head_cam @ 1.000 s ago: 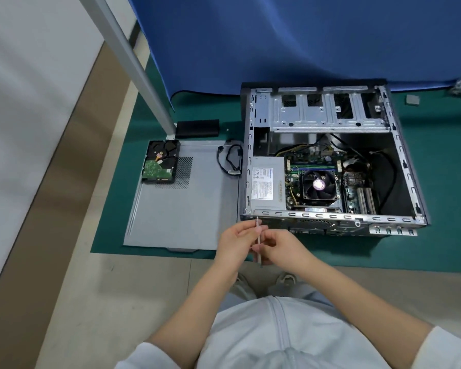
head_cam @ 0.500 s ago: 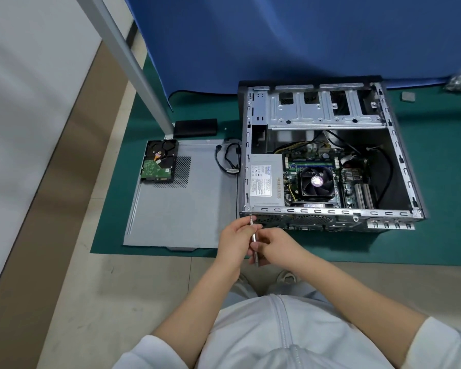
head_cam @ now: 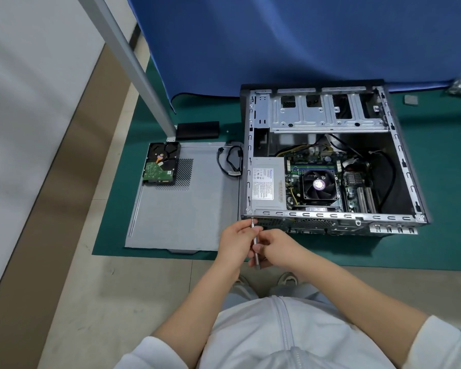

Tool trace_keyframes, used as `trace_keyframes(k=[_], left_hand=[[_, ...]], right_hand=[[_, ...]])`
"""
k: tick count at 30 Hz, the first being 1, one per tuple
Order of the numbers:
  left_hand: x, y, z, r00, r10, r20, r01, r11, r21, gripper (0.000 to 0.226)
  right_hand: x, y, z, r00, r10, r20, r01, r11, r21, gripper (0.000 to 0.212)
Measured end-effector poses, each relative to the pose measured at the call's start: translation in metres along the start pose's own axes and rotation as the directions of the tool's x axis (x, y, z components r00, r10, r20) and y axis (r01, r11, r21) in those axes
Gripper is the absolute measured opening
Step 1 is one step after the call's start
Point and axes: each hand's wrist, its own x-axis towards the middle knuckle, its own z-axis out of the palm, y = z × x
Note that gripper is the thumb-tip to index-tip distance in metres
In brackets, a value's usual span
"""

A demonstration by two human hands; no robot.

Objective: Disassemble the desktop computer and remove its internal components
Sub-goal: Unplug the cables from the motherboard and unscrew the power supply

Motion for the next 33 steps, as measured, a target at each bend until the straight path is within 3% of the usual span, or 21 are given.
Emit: trace_keyframes(k=[12, 22, 33], left_hand=[[-0.0028, 0.0006, 0.0004, 1.000, 0.028, 0.012, -0.028, 1.000, -0.008, 0.016], [-0.0039, 0.0018, -0.0024, 1.000, 0.026, 0.015, -0.027, 0.999, 0.039, 0.017], [-0.0017, 0.0047, -0.0060, 0.998, 0.030, 0.054, -0.031, 1.000, 0.006, 0.015]], right_hand=[[-0.0004, 0.0023, 0.0041, 0.998, 0.056, -0.018, -0.052, 0.983, 0.174, 0.027], [-0.0014, 0.0029, 0.0030, 0.998, 0.041, -0.040, -0.035, 0.989, 0.142, 0.020], [-0.0018, 0.0016, 0.0042, 0.994, 0.080, -0.074, -0.060, 0.971, 0.232, 0.015]])
